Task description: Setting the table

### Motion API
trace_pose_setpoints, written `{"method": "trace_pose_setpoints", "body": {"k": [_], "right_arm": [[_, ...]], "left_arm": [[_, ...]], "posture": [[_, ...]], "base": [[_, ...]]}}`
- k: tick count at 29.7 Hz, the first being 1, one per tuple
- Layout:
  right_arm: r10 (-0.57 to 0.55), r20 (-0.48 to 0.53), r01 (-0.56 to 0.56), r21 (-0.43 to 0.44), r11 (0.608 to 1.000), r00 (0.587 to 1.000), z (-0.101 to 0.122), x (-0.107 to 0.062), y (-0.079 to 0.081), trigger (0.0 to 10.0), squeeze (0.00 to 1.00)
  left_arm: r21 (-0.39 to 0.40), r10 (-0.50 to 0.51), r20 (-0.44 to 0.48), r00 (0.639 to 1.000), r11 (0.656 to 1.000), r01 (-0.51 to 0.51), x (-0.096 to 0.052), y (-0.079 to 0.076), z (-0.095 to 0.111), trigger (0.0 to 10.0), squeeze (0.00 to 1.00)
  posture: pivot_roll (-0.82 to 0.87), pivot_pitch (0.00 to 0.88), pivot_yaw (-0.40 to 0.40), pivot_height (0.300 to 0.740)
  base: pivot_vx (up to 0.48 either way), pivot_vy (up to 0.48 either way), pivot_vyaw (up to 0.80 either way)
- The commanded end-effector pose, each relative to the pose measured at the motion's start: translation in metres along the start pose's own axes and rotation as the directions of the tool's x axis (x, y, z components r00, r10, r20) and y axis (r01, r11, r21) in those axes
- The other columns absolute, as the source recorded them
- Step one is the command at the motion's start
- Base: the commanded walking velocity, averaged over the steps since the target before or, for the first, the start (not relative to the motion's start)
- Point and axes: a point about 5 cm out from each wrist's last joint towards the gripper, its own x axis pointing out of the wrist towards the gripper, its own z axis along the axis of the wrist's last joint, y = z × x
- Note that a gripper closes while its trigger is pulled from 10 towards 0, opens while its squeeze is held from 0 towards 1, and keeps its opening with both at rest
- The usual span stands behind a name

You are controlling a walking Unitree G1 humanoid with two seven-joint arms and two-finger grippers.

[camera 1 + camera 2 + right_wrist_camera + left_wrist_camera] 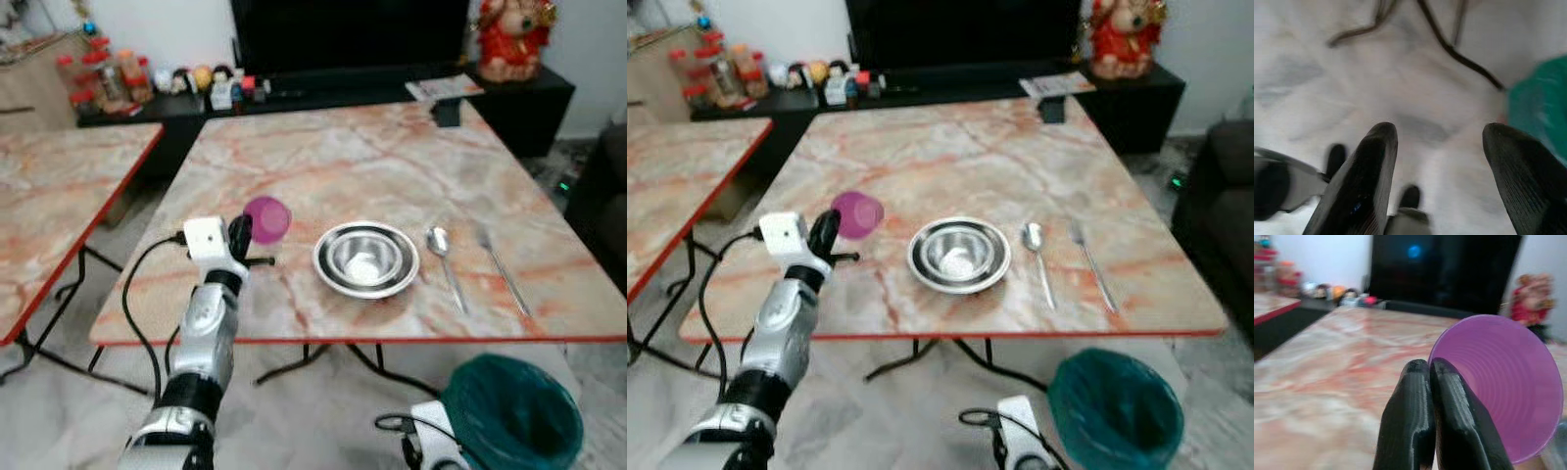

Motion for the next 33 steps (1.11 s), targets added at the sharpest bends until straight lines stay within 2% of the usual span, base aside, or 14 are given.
{"method": "trace_pose_setpoints", "body": {"k": [1,17,24,28,29,33], "right_arm": [[-0.007,-0.006,0.007,-0.011,1.000,1.000,-0.002,0.000,-0.004,10.0,0.00],[-0.004,-0.011,0.004,-0.017,1.000,1.000,-0.002,0.000,-0.004,10.0,0.00],[-0.002,-0.014,0.002,-0.018,1.000,1.000,-0.002,0.000,-0.003,10.0,0.00],[-0.002,-0.014,0.002,-0.017,1.000,1.000,-0.002,0.000,-0.003,10.0,0.00],[-0.003,-0.015,0.003,-0.016,1.000,1.000,-0.002,0.000,-0.003,10.0,0.00],[-0.002,-0.016,0.002,-0.014,1.000,1.000,-0.002,0.000,-0.002,10.0,0.00]], "left_arm": [[-0.009,-0.018,0.009,1.000,1.000,0.018,0.004,-0.008,0.003,10.0,0.00],[0.003,-0.038,-0.033,0.999,0.999,0.038,0.006,-0.010,0.001,10.0,0.00],[0.029,-0.165,-0.115,0.980,0.985,0.169,0.014,-0.029,0.000,10.0,0.00],[0.036,-0.169,-0.125,0.978,0.984,0.174,0.014,-0.029,-0.001,10.0,0.00],[0.057,-0.235,-0.144,0.961,0.968,0.245,0.020,-0.041,0.003,10.0,0.00],[0.085,-0.271,-0.147,0.951,0.955,0.285,0.031,-0.052,0.012,10.0,0.00]], "posture": [[-0.02,0.023,0.085,0.740],[-0.02,0.022,0.088,0.740],[-0.02,0.023,0.090,0.740],[-0.02,0.023,0.090,0.740],[-0.02,0.023,0.091,0.740],[-0.02,0.021,0.096,0.740]], "base": [[0.000,0.000,0.00],[0.000,0.000,0.00],[0.000,0.000,0.00],[0.000,0.000,0.00],[0.000,0.000,0.00],[0.000,0.000,0.00]]}}
